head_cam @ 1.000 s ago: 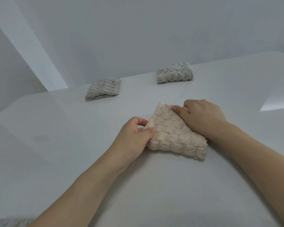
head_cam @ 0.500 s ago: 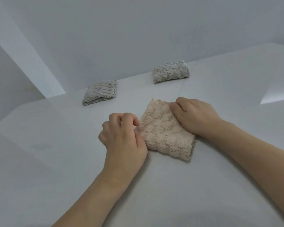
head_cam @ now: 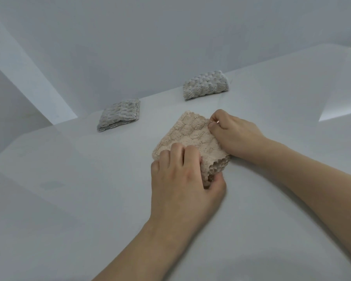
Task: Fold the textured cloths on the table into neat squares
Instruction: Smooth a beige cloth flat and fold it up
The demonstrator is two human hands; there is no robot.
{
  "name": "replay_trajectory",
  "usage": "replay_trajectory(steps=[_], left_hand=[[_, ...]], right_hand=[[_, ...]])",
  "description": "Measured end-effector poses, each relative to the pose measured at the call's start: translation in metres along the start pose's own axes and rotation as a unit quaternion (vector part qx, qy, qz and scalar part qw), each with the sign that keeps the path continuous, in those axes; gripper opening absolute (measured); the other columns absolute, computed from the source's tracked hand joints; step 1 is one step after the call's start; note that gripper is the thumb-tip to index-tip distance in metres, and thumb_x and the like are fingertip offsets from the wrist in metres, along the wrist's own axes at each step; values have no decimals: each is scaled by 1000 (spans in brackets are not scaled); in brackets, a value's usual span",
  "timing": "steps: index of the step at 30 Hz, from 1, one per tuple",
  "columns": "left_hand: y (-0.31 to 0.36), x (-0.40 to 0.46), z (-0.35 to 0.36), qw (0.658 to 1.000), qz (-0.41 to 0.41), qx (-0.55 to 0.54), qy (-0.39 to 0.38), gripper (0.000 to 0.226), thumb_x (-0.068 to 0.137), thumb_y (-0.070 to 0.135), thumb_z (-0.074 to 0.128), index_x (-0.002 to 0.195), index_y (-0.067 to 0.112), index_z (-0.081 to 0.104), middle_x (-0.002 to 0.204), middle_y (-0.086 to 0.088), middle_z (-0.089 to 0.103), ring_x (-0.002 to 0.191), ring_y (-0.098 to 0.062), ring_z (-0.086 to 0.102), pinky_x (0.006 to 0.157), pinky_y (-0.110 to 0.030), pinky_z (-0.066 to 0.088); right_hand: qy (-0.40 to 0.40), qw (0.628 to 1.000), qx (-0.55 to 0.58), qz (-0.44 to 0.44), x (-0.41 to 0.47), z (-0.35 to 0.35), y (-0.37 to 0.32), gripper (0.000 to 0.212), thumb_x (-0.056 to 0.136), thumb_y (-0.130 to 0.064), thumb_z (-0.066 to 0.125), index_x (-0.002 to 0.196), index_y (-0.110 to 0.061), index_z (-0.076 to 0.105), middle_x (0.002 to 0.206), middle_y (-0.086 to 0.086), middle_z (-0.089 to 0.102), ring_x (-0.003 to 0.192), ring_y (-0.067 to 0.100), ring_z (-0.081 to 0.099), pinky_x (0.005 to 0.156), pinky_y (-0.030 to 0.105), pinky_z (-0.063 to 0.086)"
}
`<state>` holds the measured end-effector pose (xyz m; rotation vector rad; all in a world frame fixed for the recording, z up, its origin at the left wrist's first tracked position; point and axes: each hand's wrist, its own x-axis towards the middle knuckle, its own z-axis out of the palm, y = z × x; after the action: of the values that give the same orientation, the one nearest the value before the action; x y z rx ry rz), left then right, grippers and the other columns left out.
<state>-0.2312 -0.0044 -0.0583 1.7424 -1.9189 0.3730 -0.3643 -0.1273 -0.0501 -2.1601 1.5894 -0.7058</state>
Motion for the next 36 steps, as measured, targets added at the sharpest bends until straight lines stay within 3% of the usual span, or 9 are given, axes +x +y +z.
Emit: replay_trajectory(steps=[6,11,18,23,27,33,36], left_hand=[[-11,5,0,1000,7,-3,15,20,68,24,54,88,19,51,92,2,49,83,-23,44,67,-40,41],[-12,7,2,1000,1,24,10,15,75,31,54,82,18,51,88,1,48,81,-24,45,64,-39,40],[-11,8,1,995,35,84,-45,23,65,21,50,87,18,54,93,1,53,83,-25,46,65,-37,38],[-18,9,-4,990,51,100,-82,34,70,33,33,90,19,57,97,4,55,90,-25,47,79,-41,41],[-22,10,-3,983,44,113,-139,49,73,37,23,98,11,56,108,-6,54,101,-32,47,95,-52,39],[-22,15,-9,963,31,115,-240,72,68,45,6,117,9,46,127,-7,39,121,-32,33,113,-58,18],[-17,12,-14,954,23,100,-283,70,69,46,8,125,14,35,134,-2,25,131,-27,19,115,-63,5]], right_hand=[[8,999,-43,-6,-2,2,-2,24,101,-37,28,108,-23,46,109,3,62,102,26,55,78,34,33],[10,998,-56,-14,-3,3,-3,24,102,-37,27,108,-22,44,109,5,63,101,28,56,77,34,33],[39,992,-117,-39,-6,9,-8,24,103,-30,27,108,-11,41,100,13,65,90,35,61,71,38,38],[21,991,-132,-27,-5,8,-10,23,102,-30,28,108,-12,43,105,14,64,95,35,60,76,39,41],[18,991,-133,-23,-4,8,-10,21,101,-30,29,108,-16,43,109,12,64,99,33,58,76,37,37],[13,991,-133,-20,-4,7,-10,21,101,-31,29,110,-19,44,112,11,63,103,32,58,79,37,37],[13,991,-129,-20,-2,7,-8,22,101,-32,30,111,-19,44,112,10,63,103,32,57,77,36,35]])
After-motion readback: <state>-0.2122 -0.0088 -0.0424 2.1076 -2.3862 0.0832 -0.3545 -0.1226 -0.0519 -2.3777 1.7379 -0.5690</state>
